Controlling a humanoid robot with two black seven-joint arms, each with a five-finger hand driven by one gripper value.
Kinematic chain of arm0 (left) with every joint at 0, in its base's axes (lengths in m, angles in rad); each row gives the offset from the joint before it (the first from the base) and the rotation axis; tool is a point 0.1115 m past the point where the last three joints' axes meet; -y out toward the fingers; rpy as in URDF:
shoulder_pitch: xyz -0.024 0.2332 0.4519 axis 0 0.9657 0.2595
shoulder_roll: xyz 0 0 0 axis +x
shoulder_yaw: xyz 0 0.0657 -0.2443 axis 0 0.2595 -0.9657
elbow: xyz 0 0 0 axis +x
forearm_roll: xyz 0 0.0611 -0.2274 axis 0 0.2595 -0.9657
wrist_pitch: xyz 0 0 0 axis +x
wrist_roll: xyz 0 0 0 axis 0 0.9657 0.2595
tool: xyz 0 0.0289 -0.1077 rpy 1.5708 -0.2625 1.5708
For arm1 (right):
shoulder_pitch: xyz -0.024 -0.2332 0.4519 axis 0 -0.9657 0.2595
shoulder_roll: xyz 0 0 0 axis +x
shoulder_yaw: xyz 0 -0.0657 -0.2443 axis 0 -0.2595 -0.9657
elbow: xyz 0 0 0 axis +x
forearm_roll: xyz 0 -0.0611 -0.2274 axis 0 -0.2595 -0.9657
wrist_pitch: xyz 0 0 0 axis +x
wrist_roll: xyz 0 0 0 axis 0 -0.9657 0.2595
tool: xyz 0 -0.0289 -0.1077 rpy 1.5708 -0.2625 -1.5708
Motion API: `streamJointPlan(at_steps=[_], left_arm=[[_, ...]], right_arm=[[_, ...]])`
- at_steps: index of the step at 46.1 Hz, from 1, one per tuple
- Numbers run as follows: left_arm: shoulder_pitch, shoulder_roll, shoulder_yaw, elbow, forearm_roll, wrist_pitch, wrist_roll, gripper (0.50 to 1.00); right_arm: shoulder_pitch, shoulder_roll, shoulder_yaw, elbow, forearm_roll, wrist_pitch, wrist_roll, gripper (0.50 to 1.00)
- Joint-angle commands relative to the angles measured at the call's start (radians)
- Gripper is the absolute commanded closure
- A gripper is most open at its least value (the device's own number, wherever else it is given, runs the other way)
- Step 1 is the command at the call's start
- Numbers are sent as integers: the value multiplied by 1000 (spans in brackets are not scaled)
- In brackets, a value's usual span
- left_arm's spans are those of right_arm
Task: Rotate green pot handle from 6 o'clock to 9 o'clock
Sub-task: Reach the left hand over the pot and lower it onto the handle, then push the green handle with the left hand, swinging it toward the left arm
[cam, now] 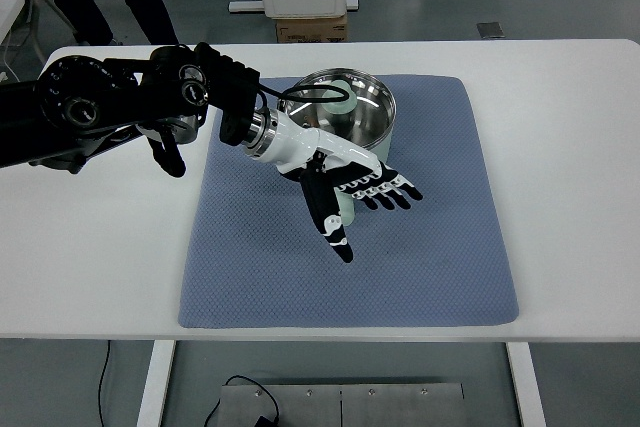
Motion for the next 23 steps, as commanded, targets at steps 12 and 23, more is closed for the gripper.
streamJointPlan(at_steps=[12, 23], left_arm=[[-24, 2, 35, 1, 21, 0, 1, 500], [-35, 5, 52, 1, 46, 0, 19, 500]], right_arm=[[0, 0, 0, 1, 0, 0, 0, 500], [0, 0, 0, -1, 0, 0, 0, 500]])
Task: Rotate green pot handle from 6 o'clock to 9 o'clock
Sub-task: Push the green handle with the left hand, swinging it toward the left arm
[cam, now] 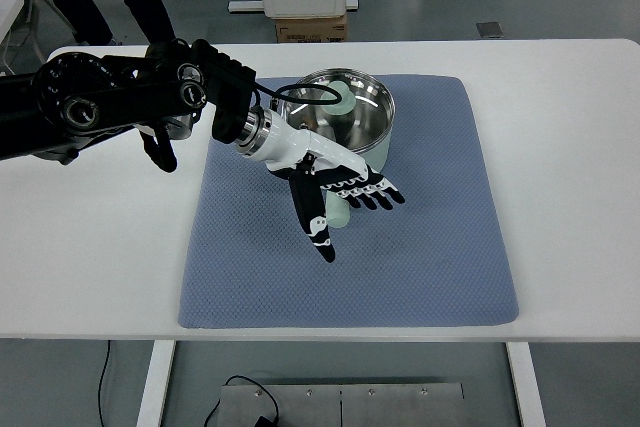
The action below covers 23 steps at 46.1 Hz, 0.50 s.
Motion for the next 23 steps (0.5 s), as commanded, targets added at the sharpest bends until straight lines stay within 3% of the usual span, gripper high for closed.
streamJointPlan(at_steps=[1, 23], left_arm=[[-2, 2, 7, -1, 0, 0, 24, 500], [-14, 15, 44, -1, 0, 0, 47, 500]], right_arm=[[0, 0, 0, -1, 0, 0, 0, 500], [0, 0, -1, -1, 0, 0, 0, 500]])
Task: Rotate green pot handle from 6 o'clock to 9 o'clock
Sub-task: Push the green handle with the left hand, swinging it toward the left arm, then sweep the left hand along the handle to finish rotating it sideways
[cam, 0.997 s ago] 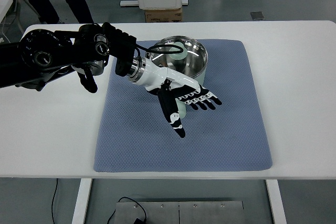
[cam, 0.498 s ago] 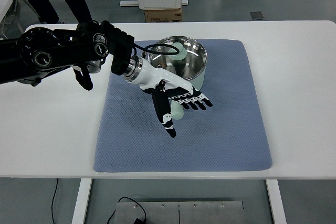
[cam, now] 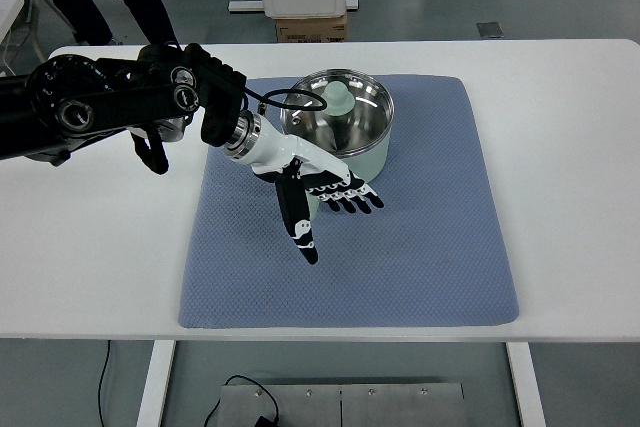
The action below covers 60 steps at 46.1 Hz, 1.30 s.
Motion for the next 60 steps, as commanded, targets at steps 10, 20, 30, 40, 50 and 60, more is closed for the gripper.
streamJointPlan(at_steps=[10, 20, 30, 40, 50, 60], left_arm=[[-19, 22, 52, 2, 7, 0, 0, 500], [-24, 47, 90, 6, 23, 0, 0, 500], [-19, 71, 98, 32, 52, 0, 0, 500], [-15, 91, 99, 81, 58, 0, 0, 500], [-13, 114, 125, 89, 64, 0, 0, 500], [-12, 130, 136, 124, 64, 0, 0, 500]], right_arm=[[0, 0, -1, -1, 0, 0, 0, 500], [0, 0, -1, -1, 0, 0, 0, 500], [0, 0, 0, 0, 0, 0, 0, 500], [0, 0, 0, 0, 0, 0, 0, 500], [0, 0, -1, 0, 0, 0, 0, 500], [0, 0, -1, 0, 0, 0, 0, 500]])
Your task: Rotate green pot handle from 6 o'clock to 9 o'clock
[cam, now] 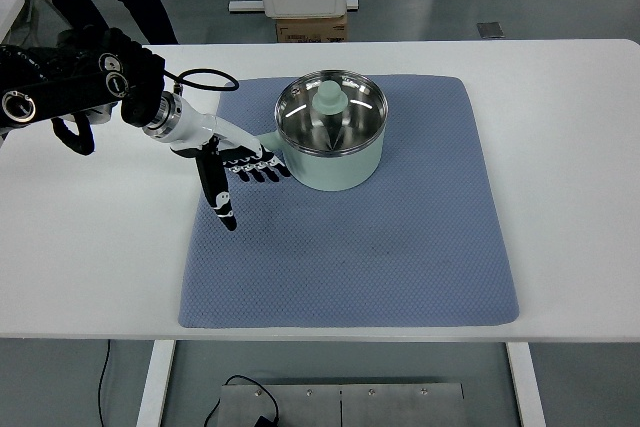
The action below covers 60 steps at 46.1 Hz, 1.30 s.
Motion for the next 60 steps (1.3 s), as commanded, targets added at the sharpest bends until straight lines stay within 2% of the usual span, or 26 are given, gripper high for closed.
streamJointPlan(at_steps=[1, 12, 34, 44, 60], left_arm=[[1, 9, 2, 10, 0, 0, 0, 500], [2, 16, 6, 59, 1, 0, 0, 500], [-15, 37, 4, 74, 1, 0, 0, 500], [-74, 54, -1, 71, -21, 0, -2, 500], [-134, 65, -39, 99, -205, 0, -3, 500]], right_arm=[[0, 0, 1, -1, 0, 0, 0, 500], [0, 0, -1, -1, 0, 0, 0, 500], [0, 0, 1, 1, 0, 0, 0, 500], [0, 0, 1, 1, 0, 0, 0, 500], [0, 0, 1, 1, 0, 0, 0, 500]])
